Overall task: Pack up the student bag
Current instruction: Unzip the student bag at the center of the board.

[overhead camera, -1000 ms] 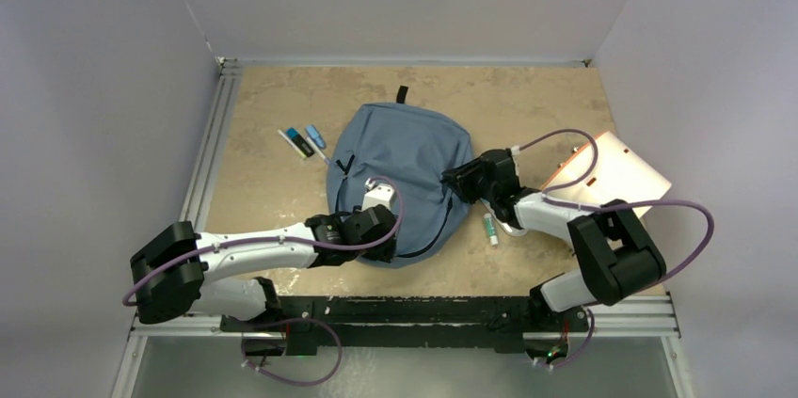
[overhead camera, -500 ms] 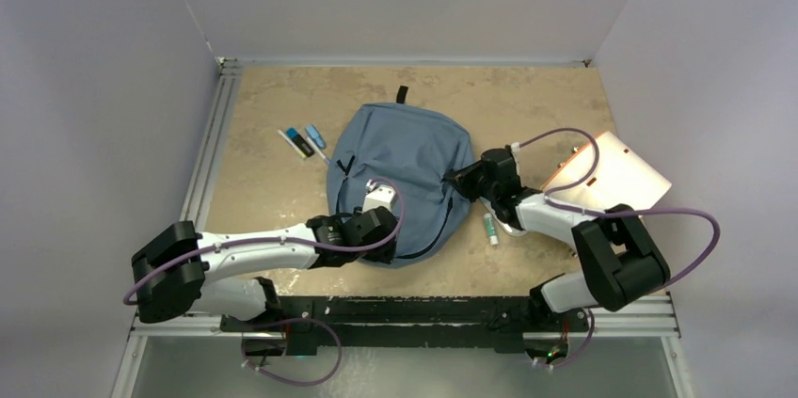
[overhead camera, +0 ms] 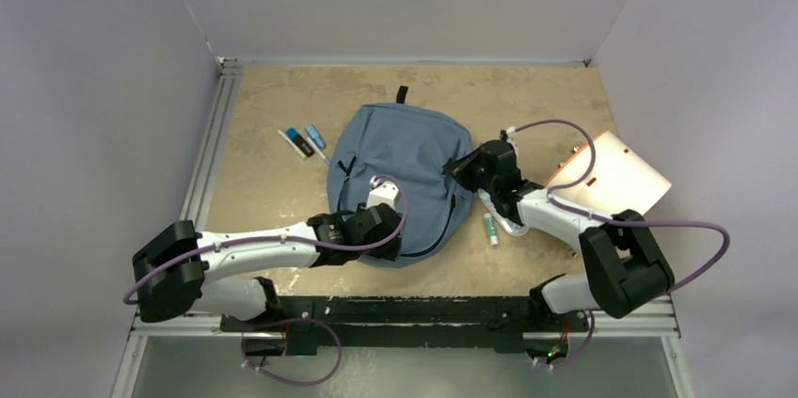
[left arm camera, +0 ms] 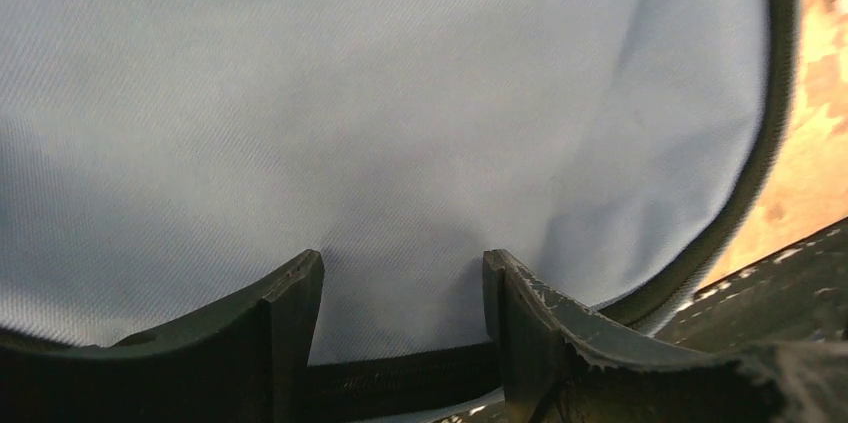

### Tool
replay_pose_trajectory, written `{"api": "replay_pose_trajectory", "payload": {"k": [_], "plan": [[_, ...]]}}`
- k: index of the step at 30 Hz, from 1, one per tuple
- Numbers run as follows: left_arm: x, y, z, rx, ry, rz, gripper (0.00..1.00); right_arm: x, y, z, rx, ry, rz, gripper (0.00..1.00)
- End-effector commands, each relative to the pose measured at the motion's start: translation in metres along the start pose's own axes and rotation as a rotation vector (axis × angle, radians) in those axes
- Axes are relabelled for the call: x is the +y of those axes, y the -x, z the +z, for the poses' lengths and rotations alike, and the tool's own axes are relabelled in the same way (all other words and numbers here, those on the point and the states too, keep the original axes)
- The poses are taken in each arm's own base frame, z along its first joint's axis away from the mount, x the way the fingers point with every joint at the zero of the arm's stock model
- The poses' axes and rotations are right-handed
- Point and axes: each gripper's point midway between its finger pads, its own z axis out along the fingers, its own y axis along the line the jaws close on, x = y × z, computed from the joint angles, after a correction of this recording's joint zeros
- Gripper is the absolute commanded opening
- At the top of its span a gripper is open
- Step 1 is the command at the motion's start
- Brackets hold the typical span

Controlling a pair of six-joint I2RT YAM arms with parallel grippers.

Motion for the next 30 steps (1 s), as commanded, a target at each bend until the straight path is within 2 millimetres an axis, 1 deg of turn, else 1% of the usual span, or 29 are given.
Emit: {"api": "replay_pose_trajectory", "payload": {"k": [1, 5, 8, 9, 12, 16, 19, 20, 23, 26, 30], "plan": [[-0.041, 0.055, -0.009, -0.158, -0.109, 0.009, 0.59, 0.041, 0.008, 0.002, -0.024, 0.102, -0.061, 0.0], [-0.06, 0.077, -0.005, -0.234, -0.158, 0.021, 0.59, 0.053, -0.001, 0.004, -0.005, 0.12, -0.084, 0.0], [-0.071, 0.084, 0.004, -0.268, -0.184, 0.035, 0.6, 0.06, -0.005, 0.006, 0.007, 0.129, -0.092, 0.0], [-0.078, 0.092, 0.005, -0.297, -0.209, 0.029, 0.59, 0.061, -0.006, 0.006, 0.009, 0.131, -0.093, 0.0], [-0.087, 0.09, 0.023, -0.305, -0.221, 0.034, 0.59, 0.064, -0.009, 0.007, 0.022, 0.139, -0.092, 0.0], [-0.096, 0.072, 0.049, -0.265, -0.221, 0.067, 0.59, 0.071, -0.012, 0.007, 0.035, 0.155, -0.102, 0.0], [-0.103, 0.052, 0.063, -0.221, -0.212, 0.098, 0.6, 0.078, -0.011, 0.009, 0.04, 0.161, -0.129, 0.0], [-0.105, 0.045, 0.066, -0.209, -0.21, 0.108, 0.6, 0.08, -0.011, 0.011, 0.04, 0.161, -0.139, 0.0], [-0.111, 0.026, 0.07, -0.178, -0.206, 0.121, 0.59, 0.087, -0.019, 0.014, 0.08, 0.183, -0.172, 0.0], [-0.114, 0.007, 0.073, -0.147, -0.197, 0.128, 0.59, 0.094, -0.031, 0.021, 0.125, 0.201, -0.209, 0.0], [-0.112, -0.016, 0.079, -0.107, -0.17, 0.137, 0.59, 0.102, -0.048, 0.03, 0.187, 0.218, -0.277, 0.0]]}}
